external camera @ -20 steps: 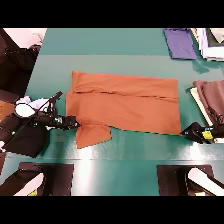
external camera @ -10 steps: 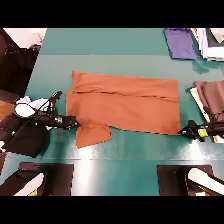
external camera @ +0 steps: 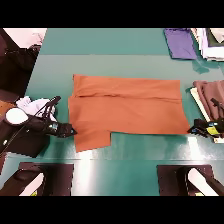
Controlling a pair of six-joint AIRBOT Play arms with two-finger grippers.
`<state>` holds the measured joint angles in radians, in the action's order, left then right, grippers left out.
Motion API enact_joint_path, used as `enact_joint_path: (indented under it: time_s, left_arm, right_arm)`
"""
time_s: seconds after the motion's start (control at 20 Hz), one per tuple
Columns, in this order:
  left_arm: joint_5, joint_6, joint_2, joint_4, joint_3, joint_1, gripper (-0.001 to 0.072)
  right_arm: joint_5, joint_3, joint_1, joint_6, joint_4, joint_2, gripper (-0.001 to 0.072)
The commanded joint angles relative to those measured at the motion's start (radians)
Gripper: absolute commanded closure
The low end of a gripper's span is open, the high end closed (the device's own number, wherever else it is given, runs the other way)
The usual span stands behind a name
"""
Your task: Fold the shirts.
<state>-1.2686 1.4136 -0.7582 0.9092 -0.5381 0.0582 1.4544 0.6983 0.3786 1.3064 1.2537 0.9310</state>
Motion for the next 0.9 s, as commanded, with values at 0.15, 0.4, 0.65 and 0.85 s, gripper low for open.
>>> enact_joint_path:
  time_s: [0.15, 0.4, 0.65, 0.85]
  left_arm:
    - [-0.201, 0.105, 0.185, -0.079, -0.061, 0.0, 0.0683]
    - [0.006, -0.013, 0.012, -0.043, -0.227, 0.0, 0.0682]
    - [0.163, -0.087, -0.336, -0.041, -0.404, 0.0, 0.0681]
    - [0.214, -0.114, -0.547, -0.04, -0.587, 0.0, 0.0681]
  right_arm:
    - [0.121, 0.029, -0.005, 0.093, 0.099, -0.239, 0.0697]
    - [0.052, 0.13, -0.039, 0.091, 0.012, -0.145, 0.0697]
    - [-0.056, 0.326, -0.175, 0.116, 0.013, 0.116, 0.0697]
    - [-0.075, 0.492, -0.239, 0.136, 0.013, 0.336, 0.0696]
